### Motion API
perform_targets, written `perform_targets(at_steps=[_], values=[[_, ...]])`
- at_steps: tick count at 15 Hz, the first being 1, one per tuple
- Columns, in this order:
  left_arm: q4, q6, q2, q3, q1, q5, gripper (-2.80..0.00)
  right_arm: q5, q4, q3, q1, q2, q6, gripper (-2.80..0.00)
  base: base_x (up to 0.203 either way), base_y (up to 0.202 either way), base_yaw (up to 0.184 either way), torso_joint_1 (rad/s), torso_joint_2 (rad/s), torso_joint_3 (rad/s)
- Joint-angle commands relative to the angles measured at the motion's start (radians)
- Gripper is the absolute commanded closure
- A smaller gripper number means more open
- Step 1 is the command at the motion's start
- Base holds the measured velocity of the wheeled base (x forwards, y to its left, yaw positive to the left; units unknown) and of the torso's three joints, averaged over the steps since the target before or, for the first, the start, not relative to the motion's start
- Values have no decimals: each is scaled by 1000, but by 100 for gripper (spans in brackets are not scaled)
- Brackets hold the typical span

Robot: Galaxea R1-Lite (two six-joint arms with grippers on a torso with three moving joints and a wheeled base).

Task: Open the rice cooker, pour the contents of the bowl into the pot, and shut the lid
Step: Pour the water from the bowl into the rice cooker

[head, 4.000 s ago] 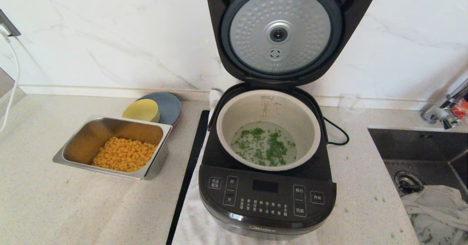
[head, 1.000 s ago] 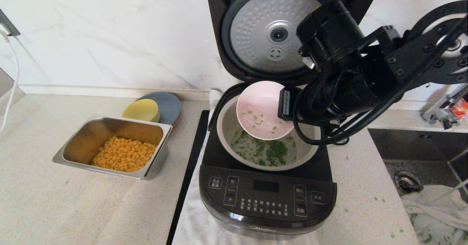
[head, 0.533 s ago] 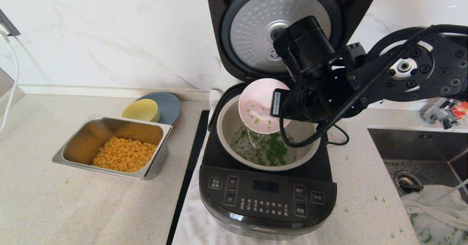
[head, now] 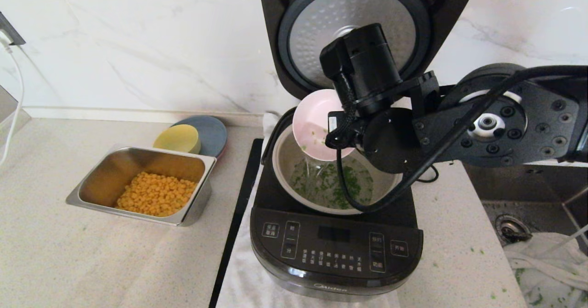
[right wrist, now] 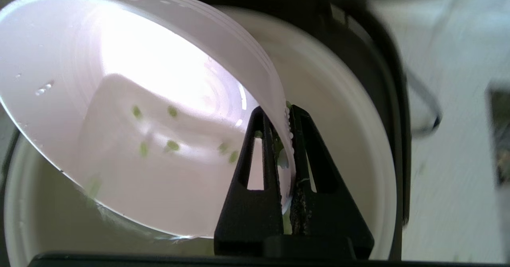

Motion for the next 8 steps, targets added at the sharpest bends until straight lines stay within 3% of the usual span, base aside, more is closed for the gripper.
perform_targets(at_steps=[1, 8], values=[[0, 0, -2, 1, 0, 0, 0, -42, -313, 129, 23, -26, -188, 0, 0, 0, 0, 0, 0, 0], [0, 0, -2, 0, 0, 0, 0, -66, -1442, 522, 34, -13, -825, 0, 0, 0, 0, 0, 0, 0]])
